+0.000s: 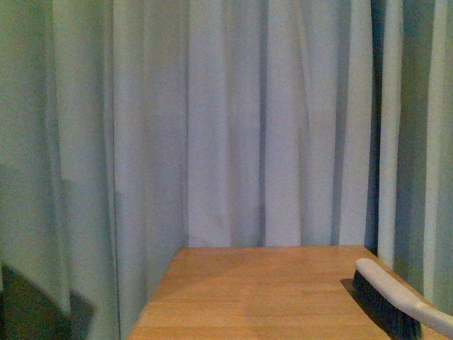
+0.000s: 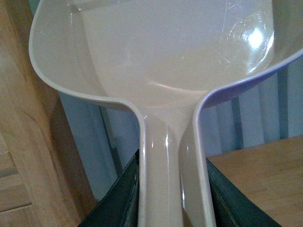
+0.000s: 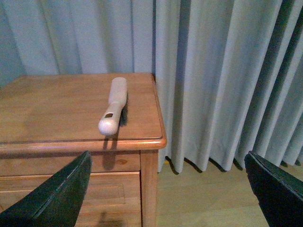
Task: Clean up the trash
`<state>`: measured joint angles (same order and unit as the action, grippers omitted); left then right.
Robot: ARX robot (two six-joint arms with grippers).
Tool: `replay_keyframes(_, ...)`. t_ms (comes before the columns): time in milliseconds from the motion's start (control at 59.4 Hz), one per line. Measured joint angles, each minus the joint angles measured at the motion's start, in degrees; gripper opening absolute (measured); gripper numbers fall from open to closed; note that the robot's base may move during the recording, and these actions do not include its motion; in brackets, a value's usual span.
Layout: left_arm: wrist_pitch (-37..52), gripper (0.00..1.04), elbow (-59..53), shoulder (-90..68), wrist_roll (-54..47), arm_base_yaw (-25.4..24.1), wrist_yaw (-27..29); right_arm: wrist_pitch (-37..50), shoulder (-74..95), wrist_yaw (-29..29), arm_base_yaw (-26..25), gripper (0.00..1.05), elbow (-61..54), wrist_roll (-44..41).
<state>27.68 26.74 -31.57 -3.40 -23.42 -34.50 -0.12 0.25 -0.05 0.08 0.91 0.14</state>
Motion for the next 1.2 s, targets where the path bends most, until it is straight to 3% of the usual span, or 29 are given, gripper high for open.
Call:
replay_keyframes(34, 0.0, 0.28, 0.0, 0.1, 0.2, -0.1, -0.1, -0.3, 0.7, 3.7, 1.0, 0.97, 0.0, -1.5)
replay_keyframes(67, 0.0, 0.28, 0.0, 0.2, 0.3, -0.1, -0.1, -2.1, 3.4, 14.6, 4.6, 0.97, 1.1, -4.4)
replay_keyframes(101, 0.0, 0.28, 0.0, 0.2, 0.3, -0.1, -0.2, -3.2, 6.3, 22.1, 6.8, 0.97, 1.9, -6.5)
replay_keyframes(185, 0.0, 0.28, 0.0, 0.2, 0.5, -0.2, -0.2, -5.0, 14.8, 32.0, 8.2, 0.97, 4.9, -7.5)
replay_keyframes(236, 0.0, 0.28, 0.0, 0.2, 0.5, -0.2, -0.2, -6.0, 18.2, 30.9, 7.6, 0.97, 6.8, -6.6)
replay_keyframes(421, 0.0, 0.28, 0.0, 0.2, 0.7, -0.3, -0.2, -7.2, 36.8, 16.1, 5.9, 0.97, 22.4, 0.9)
replay_keyframes(522, 0.0, 0.28, 0.0, 0.2, 0.7, -0.3, -0.2, -14.0, 51.7, 5.3, 5.0, 0.97, 36.9, 9.4)
replay_keyframes(623, 0.0, 0.28, 0.0, 0.2, 0.7, -0.3, -0.2, -17.5, 61.8, 1.6, 6.0, 0.97, 46.3, 12.5)
replay_keyframes(876, 0.0, 0.28, 0.0, 0.2, 0.7, -0.3, -0.2, -26.2, 81.9, 1.6, 8.8, 0.97, 64.2, 15.5)
replay_keyframes(1196, 0.0, 0.28, 0.0, 0.2, 0.7, -0.3, -0.2, -31.6, 97.0, 3.7, 9.9, 0.97, 73.6, 17.0)
